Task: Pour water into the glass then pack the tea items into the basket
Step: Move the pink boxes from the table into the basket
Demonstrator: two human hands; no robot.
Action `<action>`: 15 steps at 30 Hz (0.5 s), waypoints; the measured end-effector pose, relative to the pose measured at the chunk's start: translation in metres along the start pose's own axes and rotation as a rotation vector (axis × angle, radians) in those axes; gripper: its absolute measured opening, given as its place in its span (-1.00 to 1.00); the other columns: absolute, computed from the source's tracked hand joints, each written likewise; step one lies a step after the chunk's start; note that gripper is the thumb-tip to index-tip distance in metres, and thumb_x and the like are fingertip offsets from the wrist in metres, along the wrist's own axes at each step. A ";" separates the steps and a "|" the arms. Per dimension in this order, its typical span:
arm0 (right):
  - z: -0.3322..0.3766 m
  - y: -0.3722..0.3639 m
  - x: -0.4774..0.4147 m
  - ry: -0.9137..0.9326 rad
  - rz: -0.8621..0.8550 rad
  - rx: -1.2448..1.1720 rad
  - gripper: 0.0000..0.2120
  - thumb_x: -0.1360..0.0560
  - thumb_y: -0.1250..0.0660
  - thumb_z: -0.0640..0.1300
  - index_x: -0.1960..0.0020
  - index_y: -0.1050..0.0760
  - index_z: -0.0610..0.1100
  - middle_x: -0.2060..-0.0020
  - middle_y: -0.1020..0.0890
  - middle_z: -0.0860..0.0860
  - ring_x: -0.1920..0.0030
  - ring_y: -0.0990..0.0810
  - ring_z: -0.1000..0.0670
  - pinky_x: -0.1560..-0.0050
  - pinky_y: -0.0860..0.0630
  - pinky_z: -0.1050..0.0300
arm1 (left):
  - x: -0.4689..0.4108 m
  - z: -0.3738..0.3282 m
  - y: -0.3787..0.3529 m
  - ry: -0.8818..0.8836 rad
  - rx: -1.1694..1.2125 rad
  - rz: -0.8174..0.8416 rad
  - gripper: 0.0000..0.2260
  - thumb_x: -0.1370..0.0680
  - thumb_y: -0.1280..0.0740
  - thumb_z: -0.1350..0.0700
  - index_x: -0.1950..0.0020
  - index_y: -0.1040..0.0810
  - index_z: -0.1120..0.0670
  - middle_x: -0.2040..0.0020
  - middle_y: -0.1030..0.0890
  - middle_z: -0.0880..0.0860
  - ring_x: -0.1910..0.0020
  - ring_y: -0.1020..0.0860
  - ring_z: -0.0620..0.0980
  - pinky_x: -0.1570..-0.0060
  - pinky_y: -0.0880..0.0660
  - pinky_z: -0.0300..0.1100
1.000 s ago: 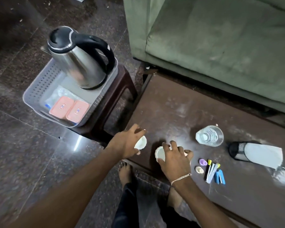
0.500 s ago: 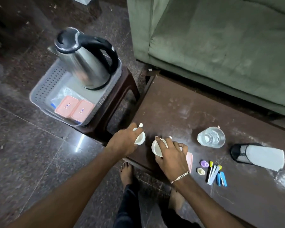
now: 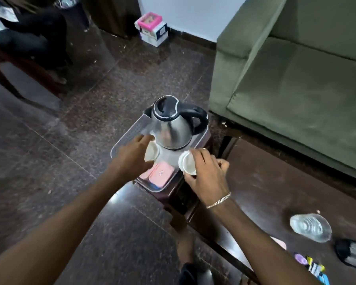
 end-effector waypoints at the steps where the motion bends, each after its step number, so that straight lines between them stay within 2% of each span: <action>1: 0.005 -0.008 -0.009 0.002 0.015 -0.007 -0.42 -0.40 -0.43 0.10 -0.39 -0.46 0.00 -0.21 -0.56 0.02 -0.07 -0.60 -0.08 -0.02 -0.27 -0.04 | -0.009 0.012 0.002 0.007 -0.004 0.001 -0.35 -0.43 -0.55 0.09 -0.48 -0.42 0.01 -0.43 -0.51 0.07 -0.25 -0.61 0.23 -0.16 -0.55 0.05; 6: 0.017 -0.054 -0.041 0.016 0.121 0.018 -0.38 -0.48 -0.35 0.13 -0.50 -0.35 -0.01 -0.30 -0.47 -0.01 -0.21 -0.54 -0.09 -0.09 -0.29 -0.08 | -0.049 0.053 -0.011 0.000 -0.021 0.010 -0.34 -0.45 -0.56 0.13 -0.51 -0.40 0.02 -0.45 -0.49 0.08 -0.28 -0.59 0.26 -0.17 -0.55 0.10; 15: 0.020 -0.097 -0.067 -0.083 0.176 0.104 -0.35 -0.38 -0.43 -0.03 -0.45 -0.41 -0.03 -0.28 -0.51 -0.04 -0.14 -0.58 -0.14 -0.01 -0.26 -0.05 | -0.112 0.086 -0.042 -0.020 -0.049 0.072 -0.33 -0.47 -0.51 0.24 -0.55 -0.36 0.06 -0.49 -0.44 0.12 -0.33 -0.55 0.29 -0.20 -0.54 0.11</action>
Point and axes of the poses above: each hand's wrist, its own x-axis away from the middle knuckle, its own y-axis out of the back of the hand, z = x × y, the point moved 2 cm from there along -x, towards the middle knuckle
